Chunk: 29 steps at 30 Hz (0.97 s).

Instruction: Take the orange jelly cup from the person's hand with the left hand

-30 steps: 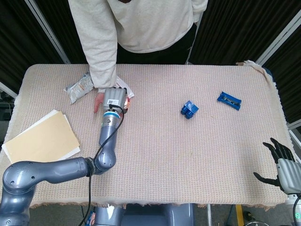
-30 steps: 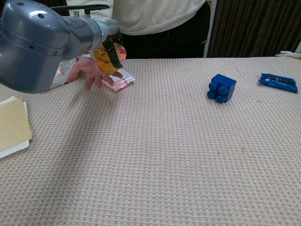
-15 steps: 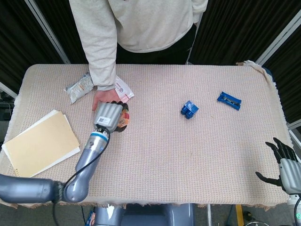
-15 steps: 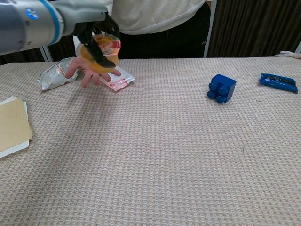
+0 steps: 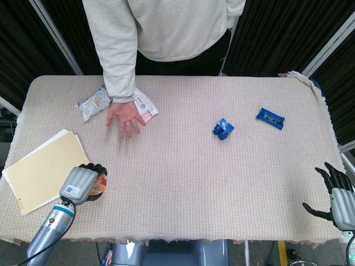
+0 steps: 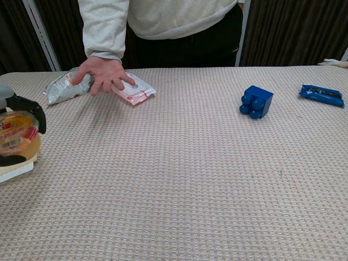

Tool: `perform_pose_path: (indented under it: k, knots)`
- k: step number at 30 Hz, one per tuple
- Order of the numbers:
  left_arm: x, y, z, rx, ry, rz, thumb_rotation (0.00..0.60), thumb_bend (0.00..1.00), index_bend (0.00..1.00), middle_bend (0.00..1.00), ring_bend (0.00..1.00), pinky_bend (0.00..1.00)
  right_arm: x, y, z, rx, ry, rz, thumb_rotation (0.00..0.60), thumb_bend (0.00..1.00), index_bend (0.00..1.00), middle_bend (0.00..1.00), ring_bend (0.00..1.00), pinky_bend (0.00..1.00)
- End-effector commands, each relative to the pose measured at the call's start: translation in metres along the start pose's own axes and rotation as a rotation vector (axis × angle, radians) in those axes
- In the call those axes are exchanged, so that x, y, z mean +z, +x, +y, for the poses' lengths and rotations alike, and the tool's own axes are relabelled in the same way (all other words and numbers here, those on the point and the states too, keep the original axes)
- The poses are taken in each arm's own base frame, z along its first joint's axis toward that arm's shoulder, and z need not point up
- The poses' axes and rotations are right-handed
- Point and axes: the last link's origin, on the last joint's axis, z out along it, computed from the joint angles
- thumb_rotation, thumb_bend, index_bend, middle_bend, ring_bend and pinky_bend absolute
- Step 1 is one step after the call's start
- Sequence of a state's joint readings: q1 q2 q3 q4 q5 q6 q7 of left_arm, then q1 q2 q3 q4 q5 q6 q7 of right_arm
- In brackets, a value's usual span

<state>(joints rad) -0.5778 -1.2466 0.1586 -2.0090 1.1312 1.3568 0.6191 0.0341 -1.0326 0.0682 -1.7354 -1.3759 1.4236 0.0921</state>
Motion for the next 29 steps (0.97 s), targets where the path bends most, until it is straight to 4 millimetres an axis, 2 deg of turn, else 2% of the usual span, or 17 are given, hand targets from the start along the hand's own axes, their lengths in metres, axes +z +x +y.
perform_pose_path:
  k: [1, 3, 6, 8, 12, 16, 20, 25, 29]
  knots:
    - [-0.002, -0.026, -0.009, 0.015, -0.002, -0.054, 0.6, 0.53, 0.57, 0.27, 0.33, 0.3, 0.0, 0.0, 0.0, 0.001, -0.004, 0.003, 0.6, 0.07, 0.14, 0.0, 0.0, 0.0]
    - [0.0, -0.032, -0.01, 0.013, -0.002, -0.069, 0.6, 0.5, 0.51, 0.19, 0.25, 0.25, 0.0, 0.001, 0.0, -0.001, -0.004, 0.006, 0.6, 0.07, 0.14, 0.0, 0.0, 0.0]
    - [0.004, -0.044, -0.011, 0.025, -0.001, -0.099, 0.6, 0.41, 0.37, 0.04, 0.06, 0.13, -0.001, 0.002, 0.001, -0.004, -0.006, 0.008, 0.6, 0.07, 0.14, 0.0, 0.0, 0.0]
    - [0.005, -0.047, -0.012, 0.033, 0.004, -0.108, 0.6, 0.36, 0.27, 0.0, 0.01, 0.07, -0.001, 0.002, 0.002, -0.003, -0.007, 0.008, 0.6, 0.07, 0.14, 0.0, 0.0, 0.0]
    - [0.008, -0.049, -0.011, 0.024, 0.015, -0.121, 0.6, 0.25, 0.09, 0.0, 0.0, 0.0, -0.002, 0.002, 0.003, -0.003, -0.006, 0.007, 0.6, 0.07, 0.14, 0.0, 0.0, 0.0]
    - [0.007, -0.044, -0.011, 0.019, 0.016, -0.099, 0.6, 0.23, 0.04, 0.0, 0.0, 0.0, -0.002, 0.002, 0.003, -0.004, -0.004, 0.005, 0.6, 0.07, 0.14, 0.0, 0.0, 0.0]
    - [-0.003, -0.033, -0.016, 0.009, 0.021, -0.044, 0.6, 0.23, 0.02, 0.0, 0.0, 0.0, -0.002, 0.002, 0.003, -0.006, -0.004, 0.005, 0.6, 0.07, 0.14, 0.0, 0.0, 0.0]
    - [-0.036, -0.017, -0.034, -0.028, 0.044, 0.073, 0.6, 0.22, 0.02, 0.0, 0.0, 0.0, -0.002, 0.002, 0.002, -0.01, -0.001, 0.007, 0.6, 0.07, 0.14, 0.0, 0.0, 0.0]
    - [-0.069, -0.012, -0.058, 0.028, 0.059, 0.196, 0.6, 0.2, 0.0, 0.0, 0.0, 0.0, -0.001, 0.0, 0.0, -0.021, 0.015, 0.003, 0.6, 0.07, 0.14, 0.0, 0.0, 0.0]
